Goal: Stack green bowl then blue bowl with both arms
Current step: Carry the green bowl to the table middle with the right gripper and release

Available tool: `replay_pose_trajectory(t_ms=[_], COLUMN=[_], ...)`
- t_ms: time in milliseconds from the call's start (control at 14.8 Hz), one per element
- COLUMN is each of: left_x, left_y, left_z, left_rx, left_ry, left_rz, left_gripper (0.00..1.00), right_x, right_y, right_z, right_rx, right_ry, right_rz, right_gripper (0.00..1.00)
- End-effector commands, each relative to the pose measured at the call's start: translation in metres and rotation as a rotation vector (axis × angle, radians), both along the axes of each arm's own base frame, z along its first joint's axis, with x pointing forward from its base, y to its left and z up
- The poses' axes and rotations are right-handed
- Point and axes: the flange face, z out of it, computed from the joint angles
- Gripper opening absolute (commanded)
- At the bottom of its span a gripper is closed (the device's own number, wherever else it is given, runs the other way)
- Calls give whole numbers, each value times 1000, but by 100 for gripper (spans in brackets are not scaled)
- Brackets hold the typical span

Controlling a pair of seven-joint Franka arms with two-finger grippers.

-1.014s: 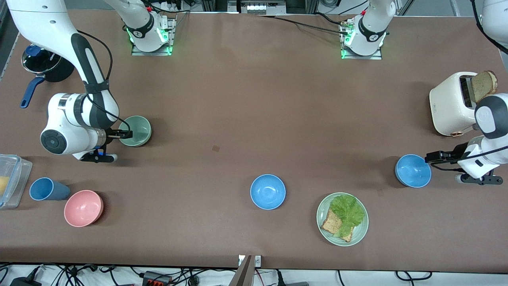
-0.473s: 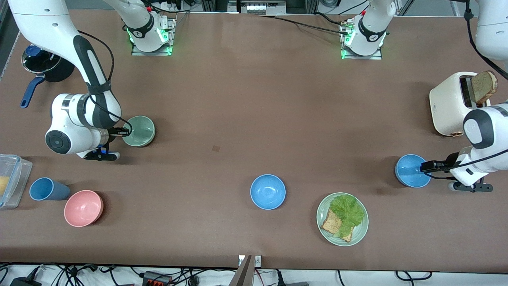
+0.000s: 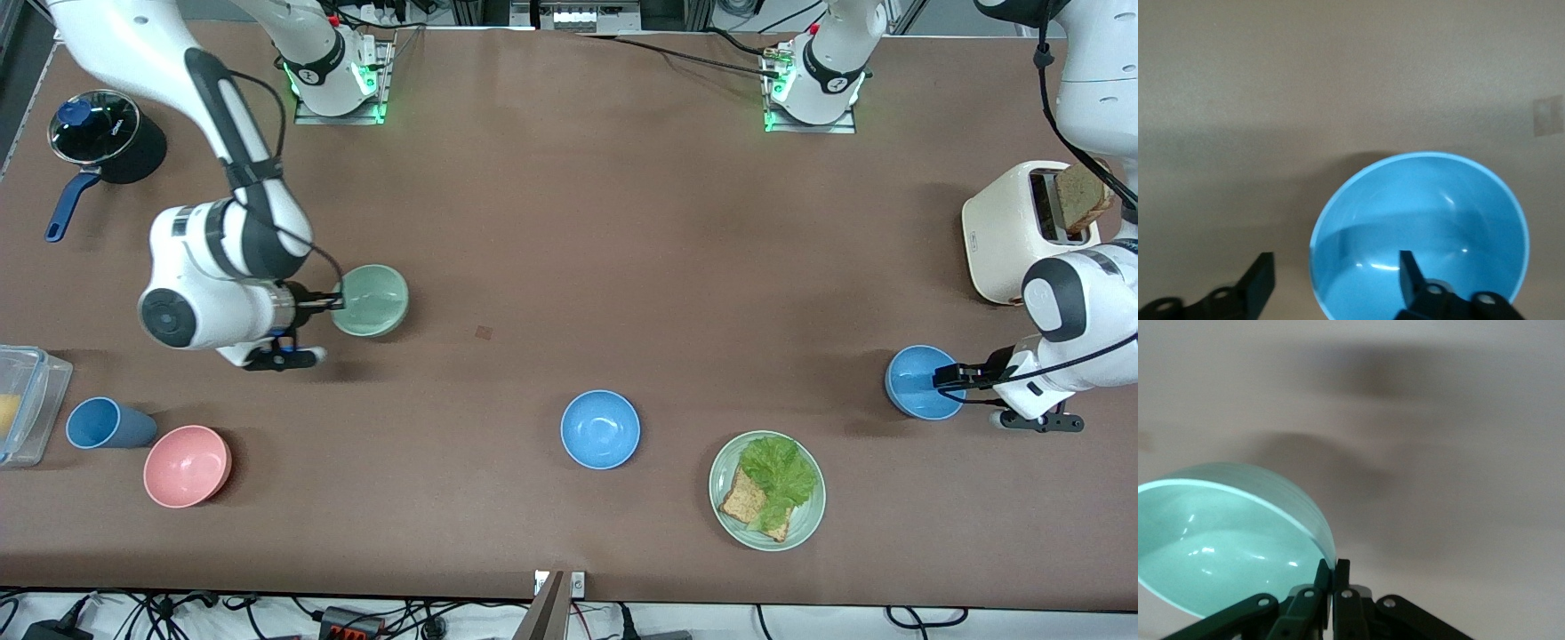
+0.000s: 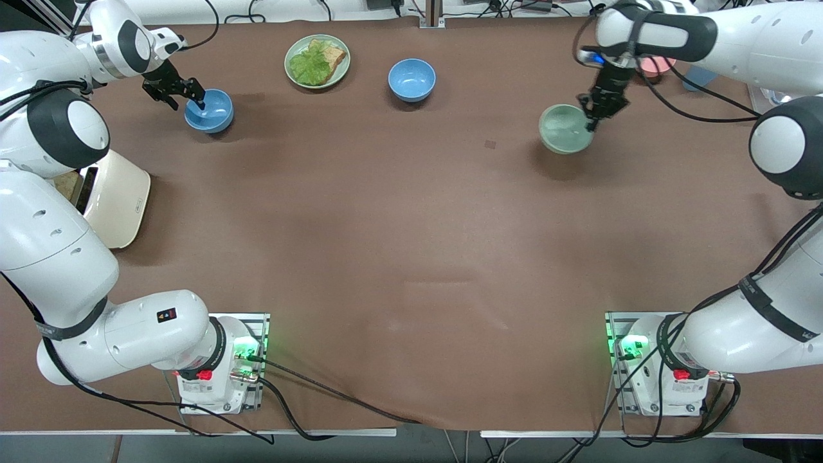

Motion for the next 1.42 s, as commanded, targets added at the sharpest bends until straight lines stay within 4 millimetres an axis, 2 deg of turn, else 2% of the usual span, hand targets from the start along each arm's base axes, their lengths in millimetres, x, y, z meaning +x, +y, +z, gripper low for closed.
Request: replay_pose_trajectory(t_ms=[0,203,405,473,608,743,878,946,1014,1081,1216,1351], left_x=[3,4,2,2,-1,-1,-1,-3,-3,-6,-12,-19], left_y=[16,15,17,18,18,17,14,10,-2,-13,-34,-66], left_z=[-4,-4,-4,-4,-8,-4,9,22,42,60,104,140], left_rx=[-7,-12,-23,-25,-55,-58,-62,-71,-84,-101,-114,-126], left_ry=[-38,-40,-46,-46,-47,-45,-30,-7,1,23,56,101], left_rz=[-68,-84,-137,-134,-105,-111,-121,-129,-147,-162,-180,-153], left_gripper=[60,37,19,12,1,1,1,1,1,1,1,1], right_x=[-19,-43,-63,-69,-76,-82,-86,-86,-82,-77,-62,-35], right_y=[83,160,228,243,259,266,273,274,275,276,265,231], right_z=[4,-17,-32,-35,-47,-61,-61,-57,-50,-40,-1,42], right_rx=[-35,-59,17,16,5,1,22,23,22,22,27,9], right_ry=[-6,-38,-33,-31,-34,-25,0,3,-2,-16,-39,-109], right_rz=[10,-60,-118,-124,-152,-166,-190,-200,-226,-247,-259,-282], right_gripper=[0,0,0,0,0,0,0,24,96,100,100,100])
